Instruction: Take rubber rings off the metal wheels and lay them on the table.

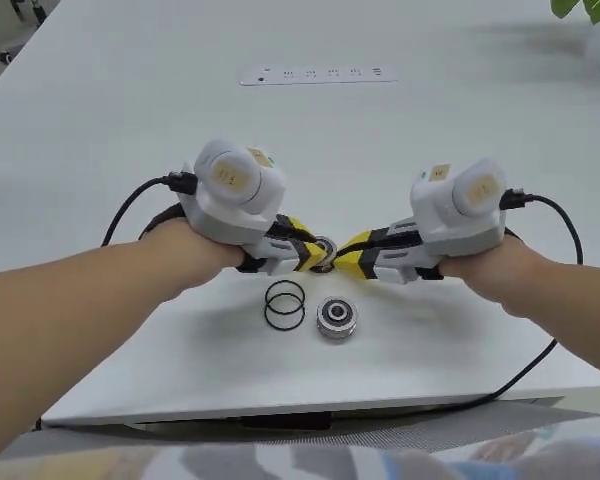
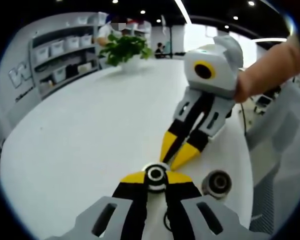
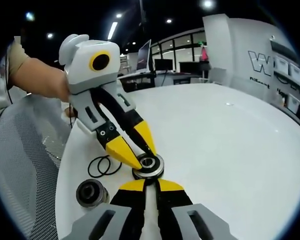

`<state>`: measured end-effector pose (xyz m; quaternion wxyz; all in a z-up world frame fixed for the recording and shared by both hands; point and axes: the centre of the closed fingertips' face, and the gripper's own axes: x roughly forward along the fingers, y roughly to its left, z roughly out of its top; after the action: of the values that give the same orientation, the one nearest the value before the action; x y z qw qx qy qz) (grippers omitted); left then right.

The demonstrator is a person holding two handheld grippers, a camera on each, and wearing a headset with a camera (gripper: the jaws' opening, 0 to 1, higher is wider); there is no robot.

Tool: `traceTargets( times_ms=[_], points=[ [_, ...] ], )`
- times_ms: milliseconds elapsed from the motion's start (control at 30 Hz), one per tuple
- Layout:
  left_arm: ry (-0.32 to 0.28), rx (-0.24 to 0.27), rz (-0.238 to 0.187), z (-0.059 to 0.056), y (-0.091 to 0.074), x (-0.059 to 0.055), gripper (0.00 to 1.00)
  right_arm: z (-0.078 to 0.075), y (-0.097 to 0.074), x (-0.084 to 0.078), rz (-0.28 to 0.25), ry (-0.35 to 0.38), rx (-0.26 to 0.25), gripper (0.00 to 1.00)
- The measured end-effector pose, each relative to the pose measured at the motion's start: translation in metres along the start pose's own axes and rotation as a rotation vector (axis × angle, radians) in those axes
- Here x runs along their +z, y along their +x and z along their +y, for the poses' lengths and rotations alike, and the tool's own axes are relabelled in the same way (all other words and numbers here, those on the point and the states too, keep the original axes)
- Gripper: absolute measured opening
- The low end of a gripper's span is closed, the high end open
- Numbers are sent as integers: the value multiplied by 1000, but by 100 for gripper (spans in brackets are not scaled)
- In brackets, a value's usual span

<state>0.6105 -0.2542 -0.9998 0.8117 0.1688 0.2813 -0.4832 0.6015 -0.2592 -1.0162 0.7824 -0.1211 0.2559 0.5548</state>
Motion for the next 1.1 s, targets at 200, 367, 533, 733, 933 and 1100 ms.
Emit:
traceTargets(
  times_ms=[200,367,533,733,933,1100],
  points=[
    [-2,3,2,0,0,0,13,-1,0,-1,4,54,2,2],
    [1,4,4,0,0,-1,13,-2,0,-1,1,104,-2,0],
    [7,7,6,0,0,-1,13,-3,-1,-1,0,144,-9,0],
    [14,10,10,-1,0,-1,13,-3,-3,0,-2,198,-14,0],
    [15,12,10,-1,0,-1,12,-3,-5,1,-5,215,-13,0],
    [17,14,12,0,1,-1,12,-3,-7,2,-8,222,-18,0]
  ],
)
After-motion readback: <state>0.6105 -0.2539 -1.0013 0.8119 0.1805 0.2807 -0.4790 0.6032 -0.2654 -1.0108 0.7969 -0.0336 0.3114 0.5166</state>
